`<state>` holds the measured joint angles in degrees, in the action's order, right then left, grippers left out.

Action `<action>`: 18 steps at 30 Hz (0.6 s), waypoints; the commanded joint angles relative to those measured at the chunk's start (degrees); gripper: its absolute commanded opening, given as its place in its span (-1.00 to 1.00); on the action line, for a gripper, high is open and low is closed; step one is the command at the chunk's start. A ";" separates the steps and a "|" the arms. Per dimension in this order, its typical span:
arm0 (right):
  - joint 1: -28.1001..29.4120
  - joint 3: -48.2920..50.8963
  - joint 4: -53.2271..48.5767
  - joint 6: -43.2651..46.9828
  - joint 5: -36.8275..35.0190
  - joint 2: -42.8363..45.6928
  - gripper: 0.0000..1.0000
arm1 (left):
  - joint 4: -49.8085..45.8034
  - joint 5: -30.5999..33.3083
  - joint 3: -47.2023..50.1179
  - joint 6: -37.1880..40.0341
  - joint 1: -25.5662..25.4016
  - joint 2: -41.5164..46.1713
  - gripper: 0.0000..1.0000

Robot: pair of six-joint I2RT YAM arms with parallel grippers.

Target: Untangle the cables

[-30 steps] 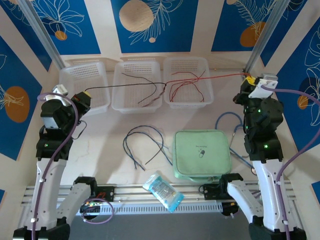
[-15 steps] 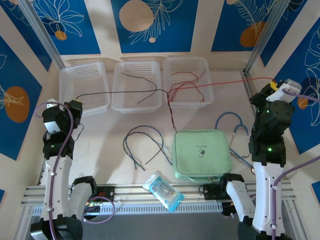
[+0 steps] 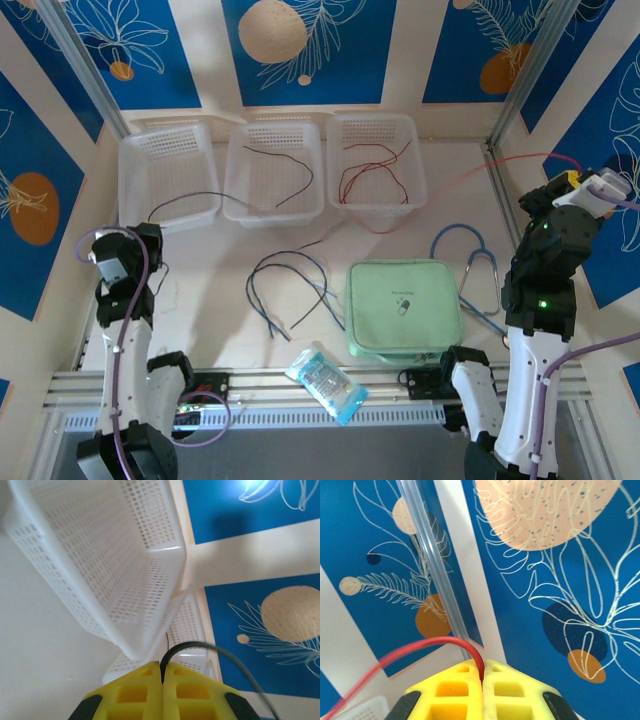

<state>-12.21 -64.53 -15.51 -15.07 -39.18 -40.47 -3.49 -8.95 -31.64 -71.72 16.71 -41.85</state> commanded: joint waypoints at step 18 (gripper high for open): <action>-1.33 -7.56 0.54 -6.76 9.58 -3.21 -1.00 | 6.30 -9.28 -0.36 -1.01 2.52 -2.44 -1.00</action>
<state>-13.37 -69.52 -16.19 -19.66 -33.76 -42.72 -0.25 -14.28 -29.28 -72.18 18.74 -44.01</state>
